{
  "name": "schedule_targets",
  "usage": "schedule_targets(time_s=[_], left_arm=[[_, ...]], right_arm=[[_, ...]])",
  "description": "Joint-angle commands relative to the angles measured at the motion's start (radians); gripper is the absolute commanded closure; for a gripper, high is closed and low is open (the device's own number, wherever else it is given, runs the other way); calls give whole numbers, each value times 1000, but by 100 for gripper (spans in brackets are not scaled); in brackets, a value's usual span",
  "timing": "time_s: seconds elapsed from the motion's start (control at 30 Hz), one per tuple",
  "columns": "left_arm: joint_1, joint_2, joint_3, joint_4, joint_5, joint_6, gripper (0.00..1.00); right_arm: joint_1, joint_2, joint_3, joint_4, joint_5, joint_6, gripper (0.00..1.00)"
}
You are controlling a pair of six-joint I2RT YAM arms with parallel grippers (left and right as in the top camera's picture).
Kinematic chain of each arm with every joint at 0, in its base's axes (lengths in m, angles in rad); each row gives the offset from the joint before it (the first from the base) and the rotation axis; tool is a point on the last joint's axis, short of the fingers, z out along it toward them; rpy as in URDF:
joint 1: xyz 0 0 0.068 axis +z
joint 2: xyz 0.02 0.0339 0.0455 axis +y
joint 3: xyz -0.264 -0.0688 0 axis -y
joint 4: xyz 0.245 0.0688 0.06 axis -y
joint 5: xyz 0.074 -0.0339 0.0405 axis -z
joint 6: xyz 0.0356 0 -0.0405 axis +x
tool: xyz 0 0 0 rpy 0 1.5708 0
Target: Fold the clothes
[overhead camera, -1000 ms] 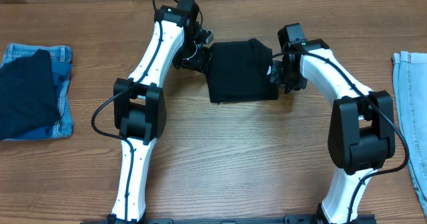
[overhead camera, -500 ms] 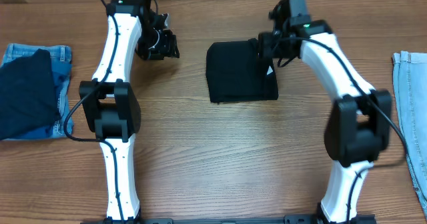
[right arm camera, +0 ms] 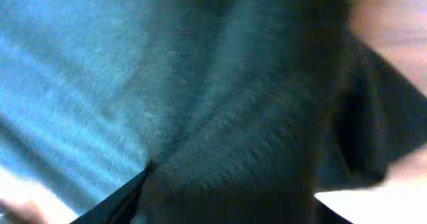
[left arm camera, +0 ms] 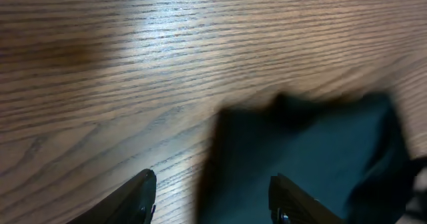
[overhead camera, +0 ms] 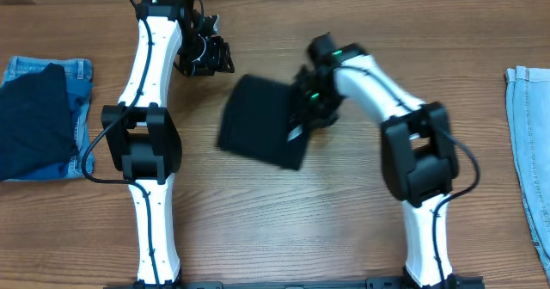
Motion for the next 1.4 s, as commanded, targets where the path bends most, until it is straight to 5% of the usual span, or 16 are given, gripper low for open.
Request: schedule_targets(time_s=[0.0,0.57,0.67,0.77,0.87,1.0,1.13,1.37], left_arm=[[-6,-37,25,4,21,-5,42],[-5,-39,25,-31,-66,10,43],[16,-92,25,-77,-253,-117,46],[43,-159,25,-275,-143,-256,46],[15,-188,12,-378,-154,-272,46],[-33,-288,-130,-378,-137,-311,47],[-135,-414,-467,-317,-220,-337,46],[-163,-456,-988,168,-224,-363,43]], right_arm=[[124,37,-5,41,-215,-3,36],[-82,34,79,-28,95,-27,37],[-102,4,205,-139,191,-131,37],[-106,-18,375,-208,341,-161,31],[-132,-18,436,-237,348,-176,26],[-211,-18,436,-263,348,-179,25],[-313,-18,436,-282,328,-179,21],[-381,-18,436,-301,268,-179,21]])
